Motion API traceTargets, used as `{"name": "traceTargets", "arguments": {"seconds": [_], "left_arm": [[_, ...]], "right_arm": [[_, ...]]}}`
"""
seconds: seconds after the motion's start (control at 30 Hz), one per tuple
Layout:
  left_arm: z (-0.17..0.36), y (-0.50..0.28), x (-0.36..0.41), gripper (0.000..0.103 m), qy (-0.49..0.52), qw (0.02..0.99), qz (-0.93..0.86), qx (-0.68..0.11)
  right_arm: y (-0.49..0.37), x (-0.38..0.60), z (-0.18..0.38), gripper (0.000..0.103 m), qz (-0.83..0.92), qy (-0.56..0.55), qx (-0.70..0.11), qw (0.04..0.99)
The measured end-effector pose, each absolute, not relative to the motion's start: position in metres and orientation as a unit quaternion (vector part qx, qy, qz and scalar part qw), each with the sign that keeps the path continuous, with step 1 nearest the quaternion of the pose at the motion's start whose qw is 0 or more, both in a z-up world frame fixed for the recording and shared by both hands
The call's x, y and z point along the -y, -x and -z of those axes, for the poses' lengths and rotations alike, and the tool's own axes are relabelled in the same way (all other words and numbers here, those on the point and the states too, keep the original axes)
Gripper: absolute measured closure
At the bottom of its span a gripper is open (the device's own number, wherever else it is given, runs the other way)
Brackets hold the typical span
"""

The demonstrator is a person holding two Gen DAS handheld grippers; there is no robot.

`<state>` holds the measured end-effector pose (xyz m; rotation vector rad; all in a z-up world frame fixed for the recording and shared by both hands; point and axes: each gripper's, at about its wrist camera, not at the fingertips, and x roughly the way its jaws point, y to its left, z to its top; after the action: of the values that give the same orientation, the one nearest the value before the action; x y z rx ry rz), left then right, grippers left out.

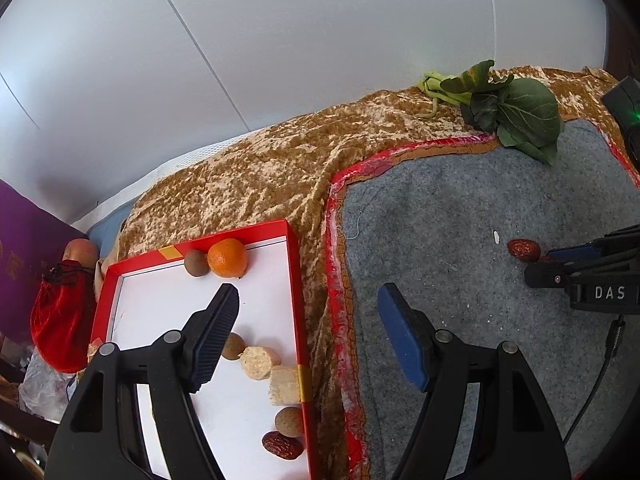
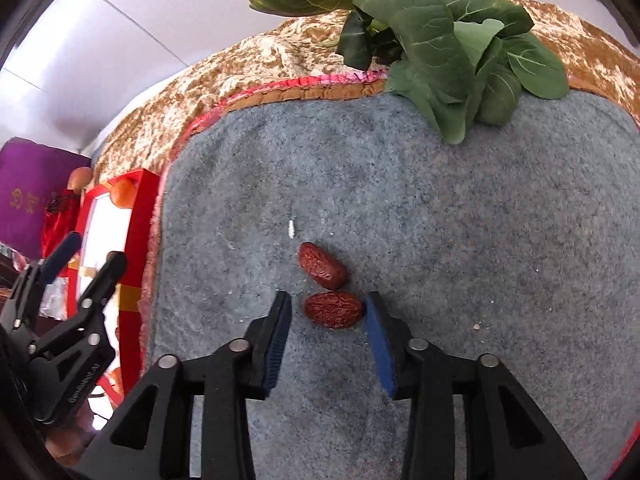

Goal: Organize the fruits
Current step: 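Grasp a red date with the right tool while the left tool grasps the other date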

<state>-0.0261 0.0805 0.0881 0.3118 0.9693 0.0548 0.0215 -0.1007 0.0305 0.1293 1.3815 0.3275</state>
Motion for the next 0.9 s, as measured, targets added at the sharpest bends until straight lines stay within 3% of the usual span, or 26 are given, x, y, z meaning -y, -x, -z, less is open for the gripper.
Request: {"name": "traceTargets", "arguments": {"seconds": [0.9], "left_arm": [[-0.052, 0.010, 0.018, 0.031, -0.126, 0.858, 0.124, -0.482]], "right_arm": [[-0.024, 0.179, -0.041, 0.071, -0.110, -0.074, -0.618, 0.775]]}}
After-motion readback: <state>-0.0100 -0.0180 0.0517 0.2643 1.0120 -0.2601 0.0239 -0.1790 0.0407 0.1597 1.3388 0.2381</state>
